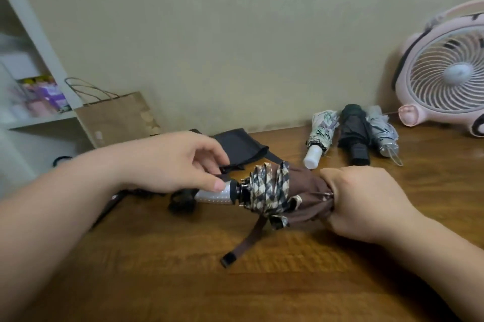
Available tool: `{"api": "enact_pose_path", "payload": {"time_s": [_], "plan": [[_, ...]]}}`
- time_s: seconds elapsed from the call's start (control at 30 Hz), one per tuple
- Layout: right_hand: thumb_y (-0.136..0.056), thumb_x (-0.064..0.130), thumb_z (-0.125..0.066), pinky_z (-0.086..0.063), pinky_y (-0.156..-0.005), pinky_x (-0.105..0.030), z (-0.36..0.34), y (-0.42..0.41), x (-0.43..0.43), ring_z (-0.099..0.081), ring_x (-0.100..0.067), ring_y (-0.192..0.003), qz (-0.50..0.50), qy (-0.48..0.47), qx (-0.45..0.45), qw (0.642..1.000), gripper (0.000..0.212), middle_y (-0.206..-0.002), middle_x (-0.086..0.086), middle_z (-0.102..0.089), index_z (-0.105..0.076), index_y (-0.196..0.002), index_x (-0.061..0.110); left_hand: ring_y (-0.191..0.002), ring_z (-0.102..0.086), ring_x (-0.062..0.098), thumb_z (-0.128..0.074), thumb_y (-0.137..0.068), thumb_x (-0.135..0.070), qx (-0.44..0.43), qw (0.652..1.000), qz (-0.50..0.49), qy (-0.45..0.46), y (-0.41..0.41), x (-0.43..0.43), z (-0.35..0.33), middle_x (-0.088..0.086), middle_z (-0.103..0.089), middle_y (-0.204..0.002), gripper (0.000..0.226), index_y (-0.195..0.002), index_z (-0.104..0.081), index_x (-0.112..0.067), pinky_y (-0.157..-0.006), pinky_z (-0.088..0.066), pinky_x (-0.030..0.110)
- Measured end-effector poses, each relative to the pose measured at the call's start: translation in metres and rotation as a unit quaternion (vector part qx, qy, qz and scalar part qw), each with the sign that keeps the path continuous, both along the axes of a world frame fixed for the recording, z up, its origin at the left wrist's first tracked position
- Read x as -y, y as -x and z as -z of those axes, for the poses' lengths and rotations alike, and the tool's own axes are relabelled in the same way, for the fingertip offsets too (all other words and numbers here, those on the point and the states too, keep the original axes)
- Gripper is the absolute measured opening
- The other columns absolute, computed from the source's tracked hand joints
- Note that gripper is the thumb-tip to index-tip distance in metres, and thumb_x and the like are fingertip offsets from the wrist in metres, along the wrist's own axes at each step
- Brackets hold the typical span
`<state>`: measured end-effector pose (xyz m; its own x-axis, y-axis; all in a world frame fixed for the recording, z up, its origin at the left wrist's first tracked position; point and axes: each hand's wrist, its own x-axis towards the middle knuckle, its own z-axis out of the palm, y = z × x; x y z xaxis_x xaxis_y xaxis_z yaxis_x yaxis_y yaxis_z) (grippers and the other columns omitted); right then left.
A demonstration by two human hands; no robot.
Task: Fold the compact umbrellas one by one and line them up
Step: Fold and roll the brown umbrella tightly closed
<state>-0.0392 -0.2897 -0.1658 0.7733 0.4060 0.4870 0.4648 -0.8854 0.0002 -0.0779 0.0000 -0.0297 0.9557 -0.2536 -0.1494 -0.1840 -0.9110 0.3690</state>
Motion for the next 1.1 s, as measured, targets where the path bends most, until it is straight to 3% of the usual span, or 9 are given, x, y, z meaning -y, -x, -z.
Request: {"api": "enact_pose_path", "payload": {"time_s": [0.2, 0.33, 0.4, 0.47, 0.53, 0.67, 0.77, 0.93, 1.1], "plan": [[-0.081, 0.065, -0.051, -0.043, -0.062, -0.032, -0.003, 0.007, -0.003, -0.065, -0.021, -0.083, 0.03, 0.032, -0.047, 0.998, 0.036, -0.081, 0.004, -0.06, -0.04, -0.081, 0.03, -0.092, -0.077, 0.016, -0.088, -0.078, -0.016, 0.087, 0.978, -0.052, 0.181, 0.007, -0.009, 0.037, 0.001, -0.08, -0.087, 0.034, -0.106, -0.074, -0.029, -0.101, -0.052, 0.046], [-0.079, 0.064, -0.052, -0.046, -0.067, -0.033, -0.008, 0.008, -0.002, -0.067, -0.024, -0.087, 0.053, 0.024, -0.073, 0.996, 0.036, -0.087, 0.003, -0.063, -0.049, -0.09, 0.03, -0.082, -0.069, 0.034, -0.099, -0.057, -0.023, 0.036, 0.826, -0.077, 0.557, 0.015, -0.032, 0.053, 0.017, -0.066, -0.072, 0.061, -0.112, -0.076, -0.012, -0.1, -0.051, 0.054], [-0.079, 0.064, -0.052, -0.045, -0.066, -0.032, -0.011, 0.008, 0.002, -0.067, -0.024, -0.086, 0.064, 0.032, -0.08, 0.994, 0.037, -0.087, 0.003, -0.063, -0.052, -0.093, 0.03, -0.064, -0.058, 0.033, -0.098, -0.053, -0.036, -0.037, 0.788, -0.099, 0.606, 0.024, -0.049, 0.049, 0.016, -0.05, -0.059, 0.072, -0.113, -0.074, -0.005, -0.1, -0.051, 0.061], [-0.081, 0.063, -0.051, -0.043, -0.064, -0.032, -0.013, 0.009, 0.005, -0.065, -0.024, -0.083, 0.072, 0.048, -0.091, 0.992, 0.035, -0.081, 0.004, -0.057, -0.051, -0.09, 0.029, -0.063, -0.062, 0.035, -0.088, -0.057, -0.06, -0.075, 0.886, -0.149, 0.432, 0.033, -0.061, 0.04, 0.021, -0.059, -0.062, 0.08, -0.115, -0.072, -0.007, -0.098, -0.053, 0.06], [-0.081, 0.056, -0.052, -0.043, -0.063, -0.032, -0.013, 0.009, 0.004, -0.061, -0.024, -0.076, 0.074, 0.062, -0.097, 0.991, 0.028, -0.076, 0.006, -0.05, -0.05, -0.087, 0.029, -0.077, -0.073, 0.018, -0.074, -0.056, -0.084, 0.001, 0.984, -0.165, 0.063, 0.041, -0.06, 0.027, -0.001, -0.076, -0.077, 0.078, -0.111, -0.071, -0.03, -0.087, -0.058, 0.042], [-0.078, 0.049, -0.055, -0.044, -0.062, -0.032, -0.012, 0.012, -0.006, -0.056, -0.025, -0.07, 0.079, 0.083, -0.118, 0.986, 0.024, -0.076, 0.005, -0.052, -0.051, -0.085, 0.026, -0.093, -0.063, 0.005, -0.056, -0.091, -0.068, 0.373, 0.922, 0.035, -0.096, 0.059, 0.0, 0.029, -0.023, -0.065, -0.096, 0.037, -0.104, -0.066, -0.035, -0.079, -0.053, 0.03], [-0.077, 0.05, -0.055, -0.048, -0.063, -0.033, -0.014, 0.016, -0.013, -0.063, -0.024, -0.076, 0.073, 0.079, -0.146, 0.983, 0.027, -0.081, 0.004, -0.06, -0.058, -0.088, 0.026, -0.122, -0.054, 0.019, -0.064, -0.085, -0.056, 0.39, 0.869, 0.253, -0.167, 0.064, 0.074, 0.077, -0.004, -0.058, -0.13, 0.053, -0.128, -0.06, -0.025, -0.109, -0.045, 0.042], [-0.074, 0.048, -0.064, -0.049, -0.058, -0.03, -0.022, 0.021, -0.012, -0.059, -0.016, -0.066, 0.033, 0.059, -0.231, 0.971, 0.027, -0.077, 0.003, -0.064, -0.058, -0.08, 0.022, -0.152, -0.018, 0.033, -0.059, -0.096, -0.042, 0.281, 0.899, 0.163, -0.293, 0.022, 0.124, 0.125, 0.014, -0.019, -0.166, 0.096, -0.161, 0.002, -0.009, -0.127, -0.006, 0.055], [-0.067, 0.051, -0.067, -0.051, -0.052, -0.03, -0.021, 0.019, -0.006, -0.059, -0.017, -0.058, 0.044, 0.03, -0.227, 0.972, 0.031, -0.068, 0.002, -0.062, -0.062, -0.075, 0.022, -0.105, -0.059, 0.028, -0.062, -0.09, -0.025, 0.282, 0.89, 0.134, -0.332, -0.007, 0.139, 0.111, 0.001, -0.059, -0.112, 0.034, -0.118, -0.045, -0.017, -0.09, -0.044, 0.043]]}}
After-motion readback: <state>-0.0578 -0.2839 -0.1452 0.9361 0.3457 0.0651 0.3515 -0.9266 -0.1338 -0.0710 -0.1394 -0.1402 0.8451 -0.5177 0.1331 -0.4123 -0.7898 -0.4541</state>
